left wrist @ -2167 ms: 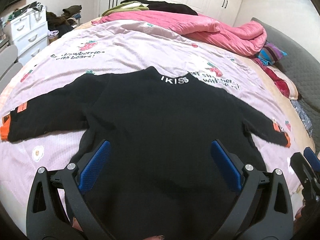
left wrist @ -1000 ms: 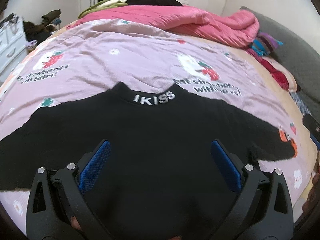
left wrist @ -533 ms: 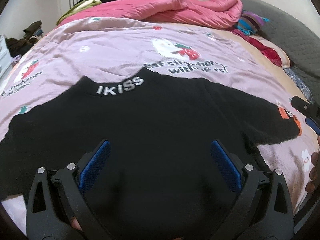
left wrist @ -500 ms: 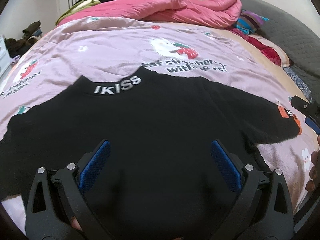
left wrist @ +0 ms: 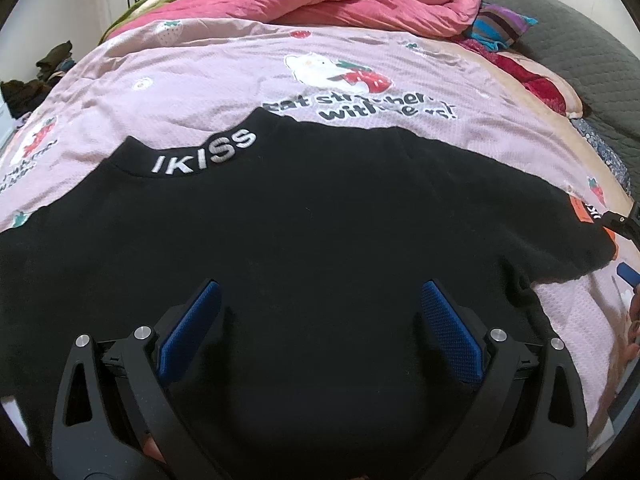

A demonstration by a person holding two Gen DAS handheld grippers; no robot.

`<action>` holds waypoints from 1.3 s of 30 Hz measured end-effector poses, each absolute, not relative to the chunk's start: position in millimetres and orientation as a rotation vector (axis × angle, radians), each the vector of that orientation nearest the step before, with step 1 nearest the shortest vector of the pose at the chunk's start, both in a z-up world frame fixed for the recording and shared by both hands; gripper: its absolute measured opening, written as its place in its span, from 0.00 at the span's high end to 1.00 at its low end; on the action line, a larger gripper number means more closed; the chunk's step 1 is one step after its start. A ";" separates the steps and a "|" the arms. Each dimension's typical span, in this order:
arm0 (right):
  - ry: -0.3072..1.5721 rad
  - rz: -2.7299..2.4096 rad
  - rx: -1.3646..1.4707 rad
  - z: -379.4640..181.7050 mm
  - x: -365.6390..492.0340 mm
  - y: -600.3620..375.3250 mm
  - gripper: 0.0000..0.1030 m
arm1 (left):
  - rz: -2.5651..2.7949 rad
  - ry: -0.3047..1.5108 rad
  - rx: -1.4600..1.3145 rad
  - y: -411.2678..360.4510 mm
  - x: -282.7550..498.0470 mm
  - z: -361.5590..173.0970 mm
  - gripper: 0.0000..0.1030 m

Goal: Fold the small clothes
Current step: 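Move the right tool over the shirt toward an orange sleeve cuff, then close the right gripper on the orange cuff and lift it, then carry the held sleeve across the shirt toward the left tool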

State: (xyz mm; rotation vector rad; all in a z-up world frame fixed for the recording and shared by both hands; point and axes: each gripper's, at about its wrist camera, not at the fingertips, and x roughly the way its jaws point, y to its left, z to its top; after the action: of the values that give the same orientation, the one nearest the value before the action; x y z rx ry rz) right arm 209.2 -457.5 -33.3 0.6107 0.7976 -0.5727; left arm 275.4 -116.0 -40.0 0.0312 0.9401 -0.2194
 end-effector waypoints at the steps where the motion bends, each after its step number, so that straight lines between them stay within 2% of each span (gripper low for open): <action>1: 0.804 -0.588 0.627 -37.8 208.0 -463.4 0.04 | -0.223 0.943 0.035 -117.4 275.8 -42.3 0.09; 12: 0.740 -0.597 0.760 -64.1 215.4 -516.8 0.04 | -0.214 0.955 0.014 -109.9 278.5 -47.1 0.09; 13: 0.733 -0.599 0.762 -65.0 216.0 -518.8 0.08 | -0.209 0.955 0.015 -108.3 278.7 -46.3 0.09; 15: 0.716 -0.608 0.752 -65.8 218.1 -522.8 0.27 | -0.199 0.958 0.010 -103.3 278.7 -43.9 0.09; 16: 0.704 -0.603 0.763 -66.8 218.3 -525.5 0.48 | -0.194 0.958 0.008 -101.2 278.8 -42.6 0.09; 19: 0.671 -0.577 0.813 -68.7 213.9 -531.2 0.70 | -0.180 0.951 -0.013 -92.1 278.5 -33.8 0.09; 22: 0.633 -0.541 0.824 -62.5 209.7 -530.1 0.86 | -0.176 0.937 -0.045 -82.3 277.0 -23.0 0.09; 39: 0.427 -0.242 0.677 38.4 204.9 -438.8 0.88 | -0.146 0.890 -0.196 -26.3 263.2 16.9 0.09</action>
State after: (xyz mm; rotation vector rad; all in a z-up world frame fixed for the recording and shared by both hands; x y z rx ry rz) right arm 204.9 -438.8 38.4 0.6772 0.4267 -0.2418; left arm 263.2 -26.3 16.9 -0.1958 0.8895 -0.1460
